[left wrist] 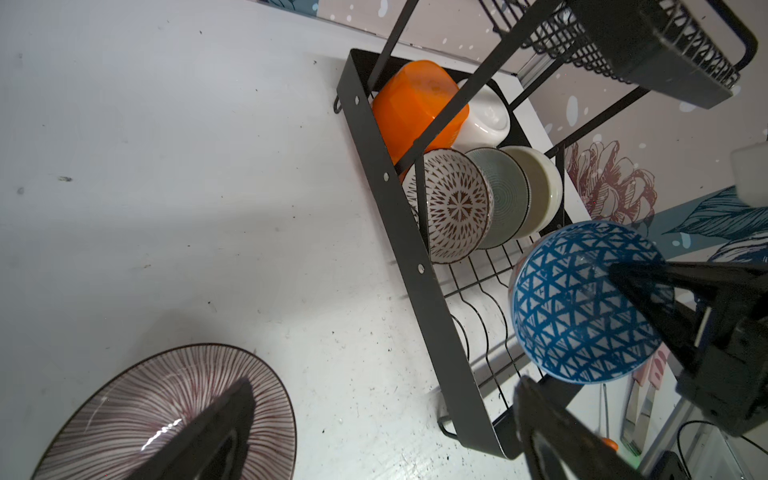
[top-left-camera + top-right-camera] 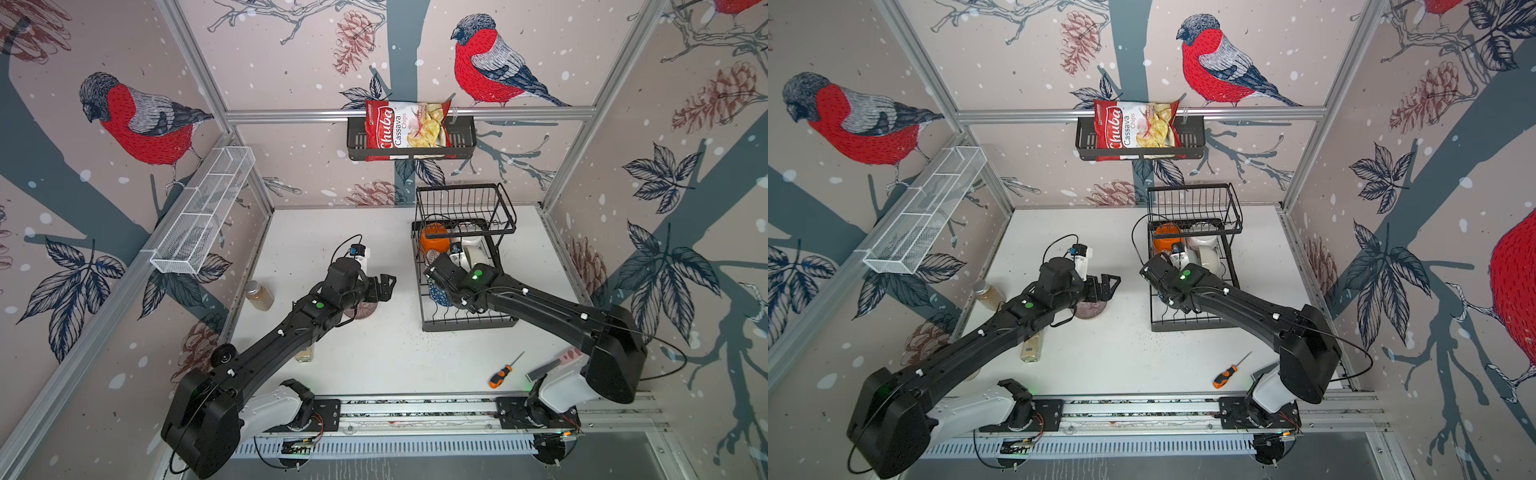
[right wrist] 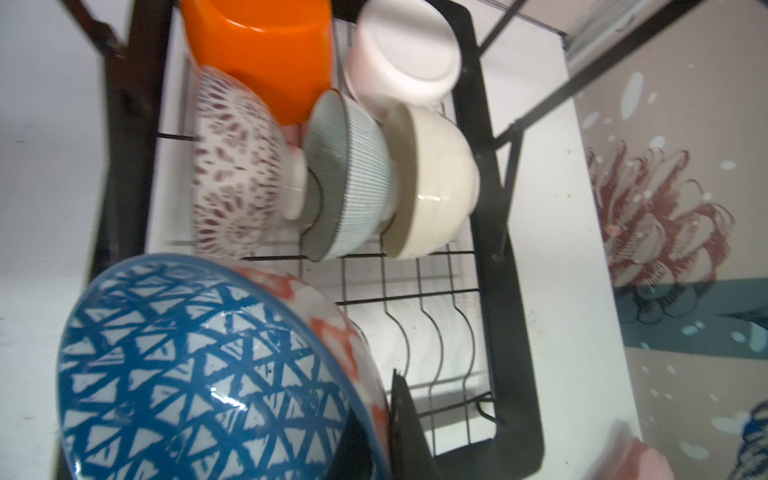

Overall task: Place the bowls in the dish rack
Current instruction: 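Grasp the blue-patterned bowl rim with the right gripper beside the left gripper, then carry the blue-patterned bowl into the rack with the right gripper while the left gripper releases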

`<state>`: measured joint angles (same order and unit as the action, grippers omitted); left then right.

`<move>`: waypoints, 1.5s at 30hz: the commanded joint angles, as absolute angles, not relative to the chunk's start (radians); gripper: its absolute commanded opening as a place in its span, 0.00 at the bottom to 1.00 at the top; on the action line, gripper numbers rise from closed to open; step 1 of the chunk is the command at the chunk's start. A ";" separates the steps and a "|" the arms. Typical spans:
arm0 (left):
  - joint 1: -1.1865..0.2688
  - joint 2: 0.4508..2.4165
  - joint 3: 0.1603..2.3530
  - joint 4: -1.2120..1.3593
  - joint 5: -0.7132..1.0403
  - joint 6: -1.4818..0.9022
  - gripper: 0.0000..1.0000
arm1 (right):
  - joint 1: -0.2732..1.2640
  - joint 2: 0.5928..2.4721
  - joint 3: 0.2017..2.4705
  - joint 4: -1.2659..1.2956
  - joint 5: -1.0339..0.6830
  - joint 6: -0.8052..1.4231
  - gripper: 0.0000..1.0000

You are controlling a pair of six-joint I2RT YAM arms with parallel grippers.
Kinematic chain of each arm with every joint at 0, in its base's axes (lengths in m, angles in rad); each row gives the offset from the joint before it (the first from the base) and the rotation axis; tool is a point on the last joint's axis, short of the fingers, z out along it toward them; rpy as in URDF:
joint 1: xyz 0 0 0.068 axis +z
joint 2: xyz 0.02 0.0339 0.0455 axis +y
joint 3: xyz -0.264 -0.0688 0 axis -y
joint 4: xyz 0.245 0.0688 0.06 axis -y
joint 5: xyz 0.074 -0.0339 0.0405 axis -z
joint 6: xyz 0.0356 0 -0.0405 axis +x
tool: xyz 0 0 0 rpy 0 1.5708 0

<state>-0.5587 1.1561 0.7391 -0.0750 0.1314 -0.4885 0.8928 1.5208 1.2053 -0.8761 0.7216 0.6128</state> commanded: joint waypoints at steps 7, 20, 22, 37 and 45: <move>-0.602 1.271 0.788 -0.040 0.153 -0.442 0.94 | 0.796 1.451 1.152 -0.954 0.819 0.669 0.00; -0.742 1.553 0.992 -0.139 0.069 -0.413 0.81 | 0.715 1.406 1.109 -0.949 0.840 0.647 0.00; -0.762 1.597 1.049 -0.161 0.059 -0.409 0.78 | 0.709 1.396 1.103 -0.939 0.835 0.638 0.00; -0.797 1.803 1.195 -0.244 0.042 -0.415 0.37 | 0.680 1.367 1.065 -0.873 0.805 0.599 0.00; -0.797 1.872 1.255 -0.286 0.020 -0.401 0.21 | 0.677 1.371 1.059 -0.854 0.791 0.586 0.00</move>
